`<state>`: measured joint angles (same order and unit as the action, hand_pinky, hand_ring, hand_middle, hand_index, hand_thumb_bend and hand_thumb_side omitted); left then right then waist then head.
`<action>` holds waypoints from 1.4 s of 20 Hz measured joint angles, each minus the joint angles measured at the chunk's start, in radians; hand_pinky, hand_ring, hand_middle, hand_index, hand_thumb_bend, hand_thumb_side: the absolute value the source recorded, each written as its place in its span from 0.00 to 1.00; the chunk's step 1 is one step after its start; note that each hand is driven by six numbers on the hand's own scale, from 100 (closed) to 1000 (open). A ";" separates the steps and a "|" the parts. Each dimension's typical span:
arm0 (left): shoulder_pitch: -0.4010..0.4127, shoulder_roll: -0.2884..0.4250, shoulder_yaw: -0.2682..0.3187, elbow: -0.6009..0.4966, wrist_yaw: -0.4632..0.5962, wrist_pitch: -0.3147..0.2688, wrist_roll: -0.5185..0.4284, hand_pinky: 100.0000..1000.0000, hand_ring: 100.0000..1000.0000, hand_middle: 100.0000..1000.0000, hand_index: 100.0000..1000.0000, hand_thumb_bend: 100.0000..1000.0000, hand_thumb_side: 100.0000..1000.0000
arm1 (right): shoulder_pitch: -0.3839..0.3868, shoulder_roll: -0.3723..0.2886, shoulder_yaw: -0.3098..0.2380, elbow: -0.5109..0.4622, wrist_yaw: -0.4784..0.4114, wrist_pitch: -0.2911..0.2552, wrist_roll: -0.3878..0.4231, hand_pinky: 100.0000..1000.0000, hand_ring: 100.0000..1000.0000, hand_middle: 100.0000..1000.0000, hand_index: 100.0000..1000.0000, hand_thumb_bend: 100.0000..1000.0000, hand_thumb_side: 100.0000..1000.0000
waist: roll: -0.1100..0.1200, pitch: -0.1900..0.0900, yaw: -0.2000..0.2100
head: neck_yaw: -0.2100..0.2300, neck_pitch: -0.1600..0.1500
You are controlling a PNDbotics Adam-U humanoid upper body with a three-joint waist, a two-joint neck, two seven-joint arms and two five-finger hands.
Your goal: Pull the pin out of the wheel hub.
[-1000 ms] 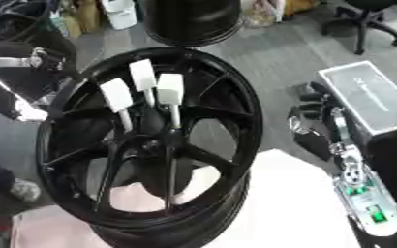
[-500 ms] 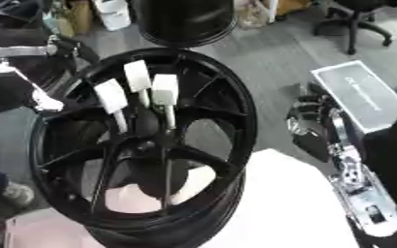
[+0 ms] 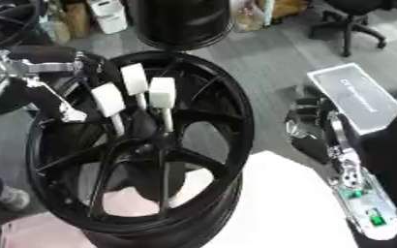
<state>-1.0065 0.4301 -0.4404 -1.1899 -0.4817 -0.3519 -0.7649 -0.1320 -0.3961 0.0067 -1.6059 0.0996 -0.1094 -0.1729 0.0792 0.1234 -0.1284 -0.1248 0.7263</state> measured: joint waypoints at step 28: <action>-0.022 0.022 0.065 -0.039 0.148 0.045 -0.045 0.61 0.30 0.39 0.50 0.00 0.16 | 0.000 0.003 0.000 0.006 -0.004 -0.004 -0.002 0.69 0.70 0.71 0.94 0.00 0.13 | 0.005 -0.001 0.007 | -0.011 -0.012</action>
<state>-1.0281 0.4526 -0.3751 -1.2284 -0.3341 -0.3070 -0.8098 -0.1319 -0.3935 0.0062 -1.5996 0.0954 -0.1131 -0.1746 0.0841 0.1229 -0.1215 -0.1360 0.7143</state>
